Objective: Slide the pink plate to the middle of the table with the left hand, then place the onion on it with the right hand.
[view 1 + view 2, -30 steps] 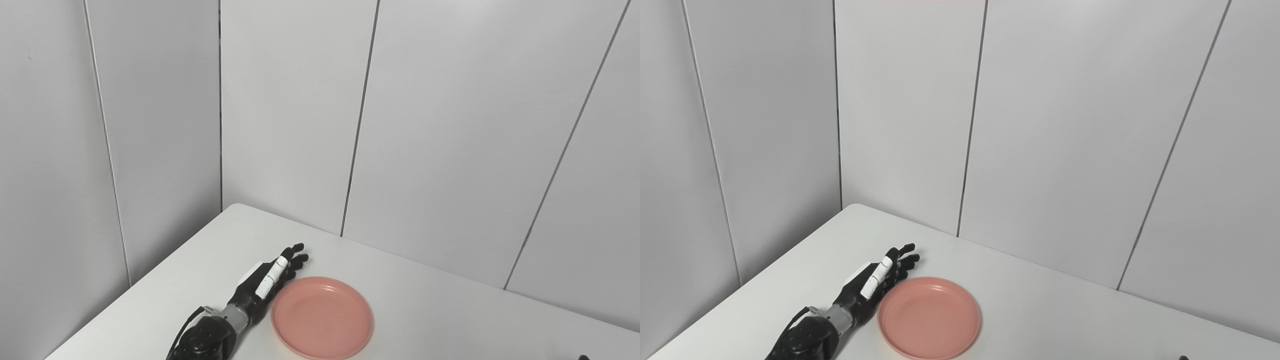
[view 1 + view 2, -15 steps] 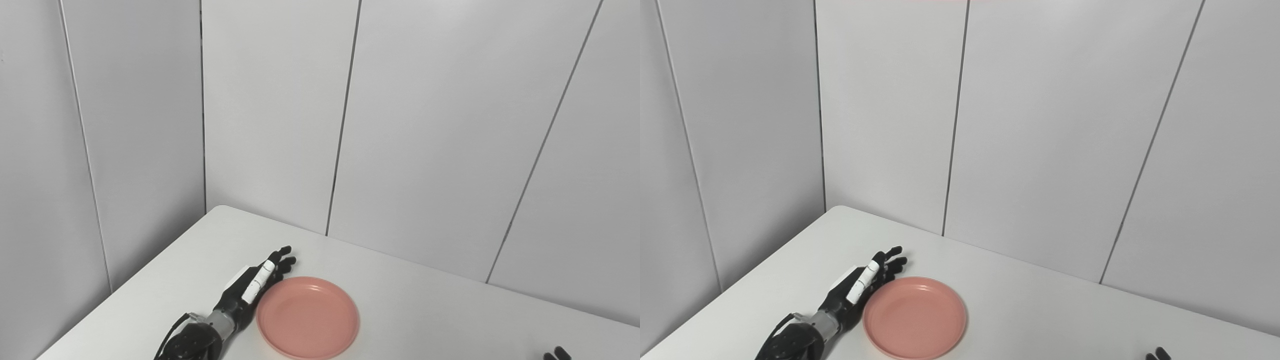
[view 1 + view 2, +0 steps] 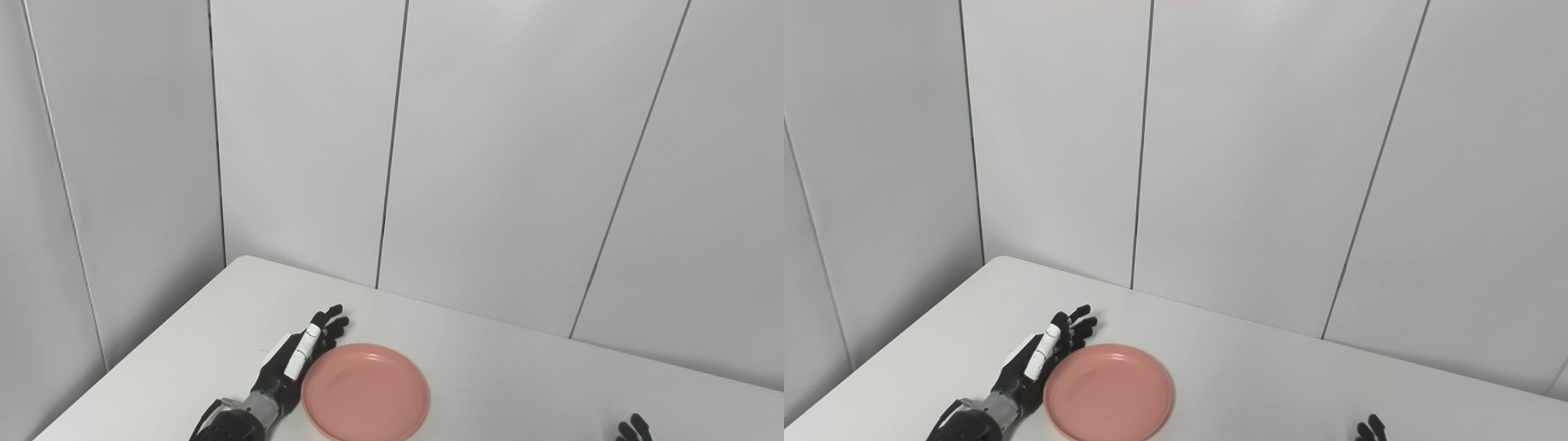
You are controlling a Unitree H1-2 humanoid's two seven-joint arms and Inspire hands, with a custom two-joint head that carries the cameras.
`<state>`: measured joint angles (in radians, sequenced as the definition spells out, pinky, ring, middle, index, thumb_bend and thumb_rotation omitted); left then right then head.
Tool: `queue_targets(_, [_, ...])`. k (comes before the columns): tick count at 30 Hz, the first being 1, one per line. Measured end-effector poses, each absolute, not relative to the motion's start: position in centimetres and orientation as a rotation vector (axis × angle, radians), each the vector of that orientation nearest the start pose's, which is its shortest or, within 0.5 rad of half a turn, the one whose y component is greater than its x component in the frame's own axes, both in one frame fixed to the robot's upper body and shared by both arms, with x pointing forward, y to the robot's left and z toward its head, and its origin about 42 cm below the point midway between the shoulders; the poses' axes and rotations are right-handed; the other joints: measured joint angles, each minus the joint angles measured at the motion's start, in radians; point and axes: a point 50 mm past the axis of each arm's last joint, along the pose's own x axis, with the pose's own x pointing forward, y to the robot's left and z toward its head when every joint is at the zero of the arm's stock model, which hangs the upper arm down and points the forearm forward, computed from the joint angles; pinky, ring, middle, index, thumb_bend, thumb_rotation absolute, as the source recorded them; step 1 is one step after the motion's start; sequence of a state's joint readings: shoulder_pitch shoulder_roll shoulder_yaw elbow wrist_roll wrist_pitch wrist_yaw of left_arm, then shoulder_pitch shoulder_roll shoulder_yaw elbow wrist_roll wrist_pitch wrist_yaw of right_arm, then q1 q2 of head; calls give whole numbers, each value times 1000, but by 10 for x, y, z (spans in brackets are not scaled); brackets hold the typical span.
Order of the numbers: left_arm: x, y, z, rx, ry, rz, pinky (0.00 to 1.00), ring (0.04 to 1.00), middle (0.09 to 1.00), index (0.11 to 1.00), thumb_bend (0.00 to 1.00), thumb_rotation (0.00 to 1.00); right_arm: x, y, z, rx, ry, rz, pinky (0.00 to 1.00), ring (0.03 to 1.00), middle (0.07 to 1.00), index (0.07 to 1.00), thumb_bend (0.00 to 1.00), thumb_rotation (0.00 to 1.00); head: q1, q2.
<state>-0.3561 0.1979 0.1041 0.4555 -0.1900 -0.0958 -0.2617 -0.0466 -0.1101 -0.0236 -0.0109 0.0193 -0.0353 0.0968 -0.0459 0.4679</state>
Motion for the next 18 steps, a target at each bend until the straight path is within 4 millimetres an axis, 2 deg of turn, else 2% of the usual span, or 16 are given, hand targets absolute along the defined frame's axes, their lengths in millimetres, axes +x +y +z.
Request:
queue_targets(4, [397, 273, 107, -41, -22, -177, 977, 958, 929, 917, 875, 958, 299, -241, 116, -93, -80, 85, 983, 962, 959, 992, 671, 814, -23, 2])
queue_targets(14, [402, 275, 108, -45, -51, -166, 949, 946, 921, 914, 888, 953, 300, -237, 115, -135, -76, 79, 978, 965, 964, 995, 687, 831, -55, -6])
queue_targets(18, [401, 264, 109, -59, -61, -167, 985, 961, 934, 929, 882, 982, 300, -236, 115, -146, -74, 74, 986, 968, 967, 999, 676, 832, -63, -2])
